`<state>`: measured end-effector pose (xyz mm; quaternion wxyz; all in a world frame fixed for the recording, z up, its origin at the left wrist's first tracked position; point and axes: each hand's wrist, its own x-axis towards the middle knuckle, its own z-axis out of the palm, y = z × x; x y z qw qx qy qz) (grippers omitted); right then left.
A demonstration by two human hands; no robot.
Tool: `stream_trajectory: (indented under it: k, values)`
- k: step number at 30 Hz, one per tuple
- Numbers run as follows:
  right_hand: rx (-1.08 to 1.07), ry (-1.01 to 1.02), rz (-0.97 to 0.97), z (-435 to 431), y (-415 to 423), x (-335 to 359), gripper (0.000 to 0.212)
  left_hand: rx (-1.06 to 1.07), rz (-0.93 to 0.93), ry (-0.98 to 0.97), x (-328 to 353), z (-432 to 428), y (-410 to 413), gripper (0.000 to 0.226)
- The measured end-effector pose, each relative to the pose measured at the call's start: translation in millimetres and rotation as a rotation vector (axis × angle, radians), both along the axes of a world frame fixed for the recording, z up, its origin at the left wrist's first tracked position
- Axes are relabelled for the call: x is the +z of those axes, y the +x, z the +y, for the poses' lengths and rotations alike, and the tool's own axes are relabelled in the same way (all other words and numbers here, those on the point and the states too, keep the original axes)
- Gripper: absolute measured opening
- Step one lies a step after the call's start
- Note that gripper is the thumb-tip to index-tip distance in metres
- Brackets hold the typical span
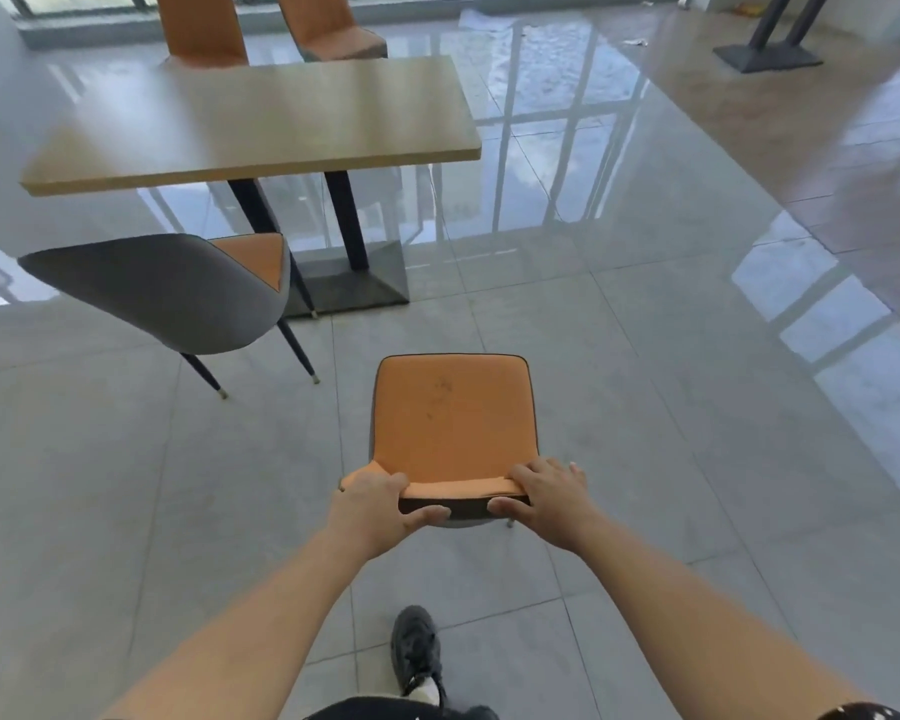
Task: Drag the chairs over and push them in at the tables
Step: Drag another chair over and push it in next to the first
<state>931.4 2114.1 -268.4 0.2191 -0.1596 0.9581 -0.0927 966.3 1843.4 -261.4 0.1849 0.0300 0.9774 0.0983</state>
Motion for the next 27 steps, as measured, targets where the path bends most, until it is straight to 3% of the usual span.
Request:
stream_trajectory:
  k: [6,20,27]
  values:
    - [0.090,0.038,-0.058,-29.9,-52.1,1.1,0.068,0.082,-0.013,0.011,0.5,-25.5,-27.6,0.087]
    - [0.211,0.061,-0.077,-111.9,-116.5,-0.3,0.066,0.216,-0.019,0.065,10.5,-96.7,-61.2,0.097]
    - [0.207,0.065,-0.111,-144.6,-123.1,-2.3,0.059,0.221,-0.004,0.058,8.7,-125.6,-63.4,0.088]
